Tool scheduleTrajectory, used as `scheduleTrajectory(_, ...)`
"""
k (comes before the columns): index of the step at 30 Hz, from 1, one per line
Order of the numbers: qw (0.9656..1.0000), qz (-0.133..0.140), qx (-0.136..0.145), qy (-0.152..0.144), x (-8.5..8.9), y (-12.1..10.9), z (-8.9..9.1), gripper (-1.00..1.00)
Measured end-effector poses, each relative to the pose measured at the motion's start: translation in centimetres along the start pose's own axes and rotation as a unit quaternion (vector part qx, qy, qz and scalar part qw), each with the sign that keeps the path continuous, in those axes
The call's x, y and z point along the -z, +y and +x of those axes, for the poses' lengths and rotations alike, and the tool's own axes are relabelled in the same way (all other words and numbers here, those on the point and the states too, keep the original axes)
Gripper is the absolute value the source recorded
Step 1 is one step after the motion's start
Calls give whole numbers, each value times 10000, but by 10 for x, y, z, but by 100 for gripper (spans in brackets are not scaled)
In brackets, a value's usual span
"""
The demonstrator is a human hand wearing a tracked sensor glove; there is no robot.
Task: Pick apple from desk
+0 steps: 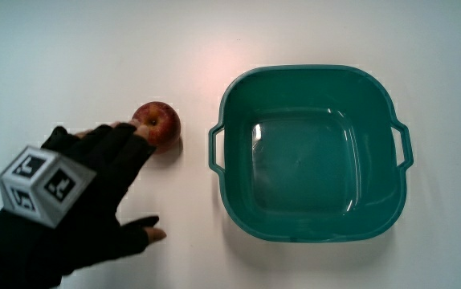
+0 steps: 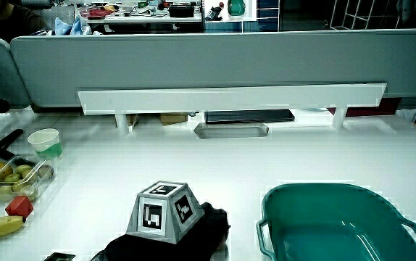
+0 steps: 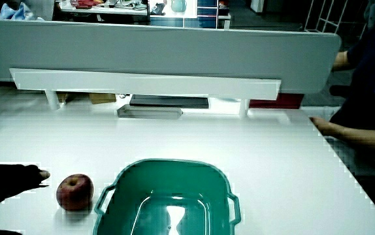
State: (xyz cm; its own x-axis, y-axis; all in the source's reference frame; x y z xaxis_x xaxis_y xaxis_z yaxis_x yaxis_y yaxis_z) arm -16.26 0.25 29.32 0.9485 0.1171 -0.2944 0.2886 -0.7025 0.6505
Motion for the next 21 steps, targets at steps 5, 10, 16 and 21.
scheduleTrajectory(5, 9998, 79, 28, -199, 1, 14, -4, 0)
scheduleTrajectory(10, 9995, 137, -71, -275, 2, 29, -8, 0)
scheduleTrajectory(16, 9975, -244, -469, -474, 1, 50, -14, 0)
scheduleTrajectory(21, 9988, -107, -236, -418, 1, 65, -15, 0)
